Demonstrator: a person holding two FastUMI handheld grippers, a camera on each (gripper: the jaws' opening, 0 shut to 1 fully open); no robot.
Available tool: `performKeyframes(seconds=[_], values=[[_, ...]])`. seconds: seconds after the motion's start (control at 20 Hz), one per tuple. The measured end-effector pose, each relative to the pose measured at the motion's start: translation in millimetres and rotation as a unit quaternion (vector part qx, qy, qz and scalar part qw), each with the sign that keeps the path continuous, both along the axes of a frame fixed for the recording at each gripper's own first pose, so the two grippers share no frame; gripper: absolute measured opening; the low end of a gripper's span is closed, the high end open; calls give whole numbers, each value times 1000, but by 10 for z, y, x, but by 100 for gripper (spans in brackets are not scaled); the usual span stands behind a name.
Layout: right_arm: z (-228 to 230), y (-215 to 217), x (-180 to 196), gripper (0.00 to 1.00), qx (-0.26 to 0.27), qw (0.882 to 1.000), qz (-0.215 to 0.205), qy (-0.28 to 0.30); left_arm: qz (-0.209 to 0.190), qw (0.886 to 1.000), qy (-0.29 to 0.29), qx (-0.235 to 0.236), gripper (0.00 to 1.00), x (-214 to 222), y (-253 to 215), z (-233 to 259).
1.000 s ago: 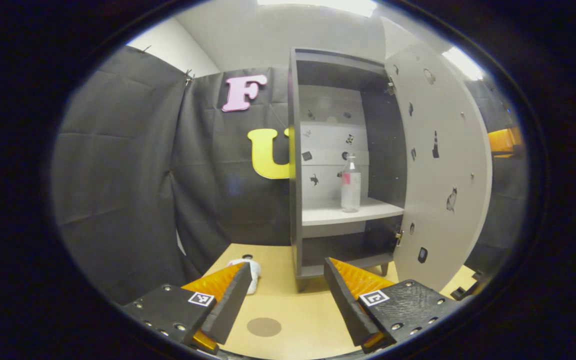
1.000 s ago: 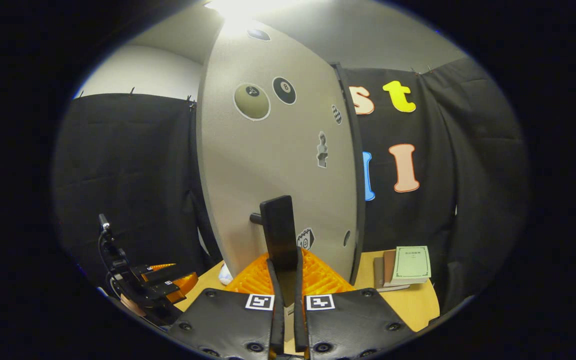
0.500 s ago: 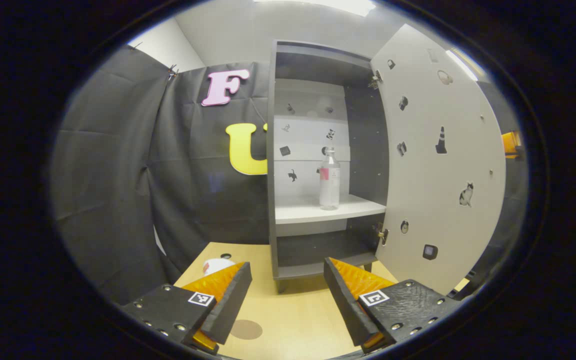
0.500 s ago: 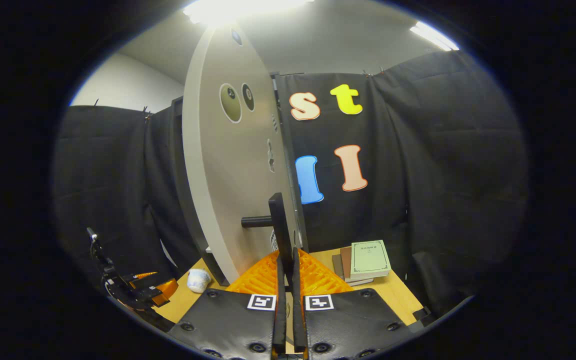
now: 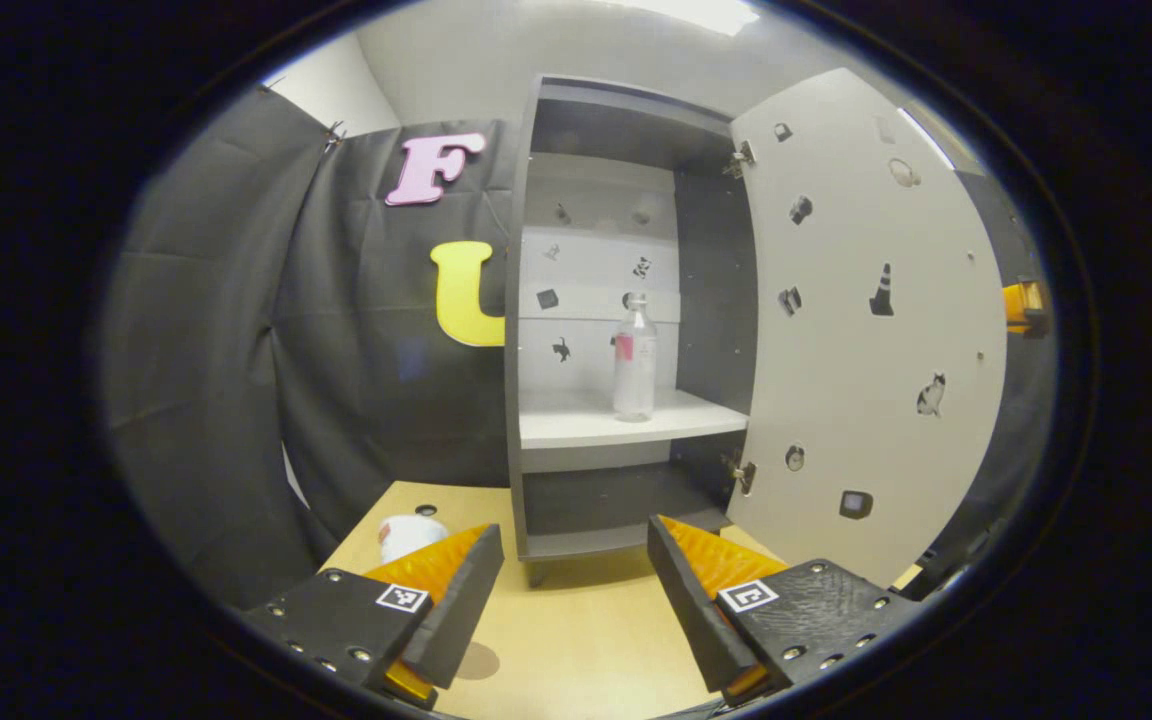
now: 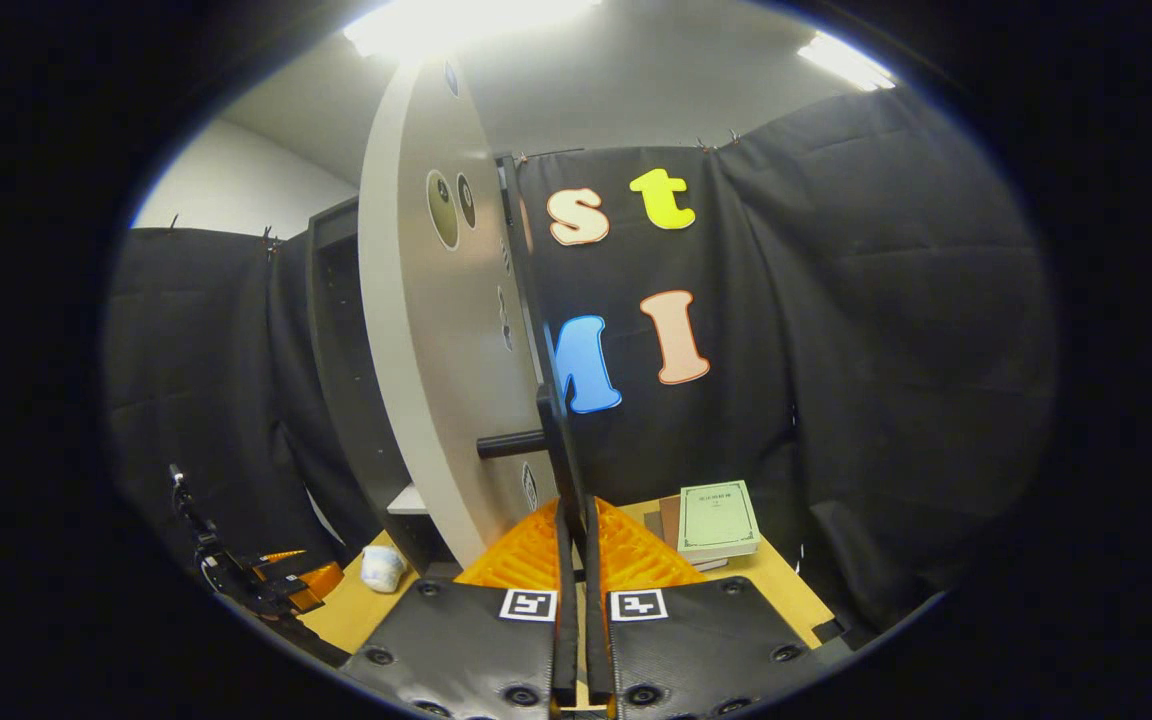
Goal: Open the cabinet door with the right hand, grasp the bottle in the cabinet with the left hand and place it on the coaster, then close the cabinet door with the right hand.
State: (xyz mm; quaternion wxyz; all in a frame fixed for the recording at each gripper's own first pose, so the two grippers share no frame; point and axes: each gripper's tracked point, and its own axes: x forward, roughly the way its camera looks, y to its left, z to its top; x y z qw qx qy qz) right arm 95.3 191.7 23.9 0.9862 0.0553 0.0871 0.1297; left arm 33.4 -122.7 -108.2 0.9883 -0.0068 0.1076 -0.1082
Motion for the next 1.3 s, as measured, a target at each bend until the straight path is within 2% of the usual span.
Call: performKeyframes(seconds=[0.25, 0.3, 0.35, 0.4, 0.6, 0.85, 1.1, 1.15, 1.2, 1.3], values=[[-84, -126, -172, 8, 7, 999, -35, 6, -20, 1000, 2, -4, 88, 124, -74, -33], [-129, -201, -180, 4, 4, 999, -49, 13, -23, 1000, 4, -8, 89, 145, -97, -42], [-153, -293, -190, 11, 2, 998, -64, 17, -27, 1000, 6, -11, 89, 154, -131, -49], [-167, -389, -160, 2, 7, 997, -74, 21, -30, 999, 5, -13, 89, 170, -143, -44], [-219, -661, -226, 2, 24, 993, -111, 31, -33, 999, 1, -15, 89, 225, -154, -2], [-109, -828, -8, 2, 20, 990, -137, 21, -34, 998, -10, -54, 89, 540, -221, 270], [-115, -1108, 422, 2, -10, 986, -167, 15, -27, 996, -21, -77, 88, 1094, -333, 535], [-127, -1146, 513, 14, -12, 985, -170, 12, -30, 996, -24, -76, 89, 1210, -380, 588], [-119, -1167, 589, 4, -12, 986, -169, 8, -34, 996, -29, -72, 89, 1317, -434, 643], [-174, -1173, 747, 13, -11, 986, -165, 6, -39, 997, -37, -58, 88, 1522, -528, 727]])
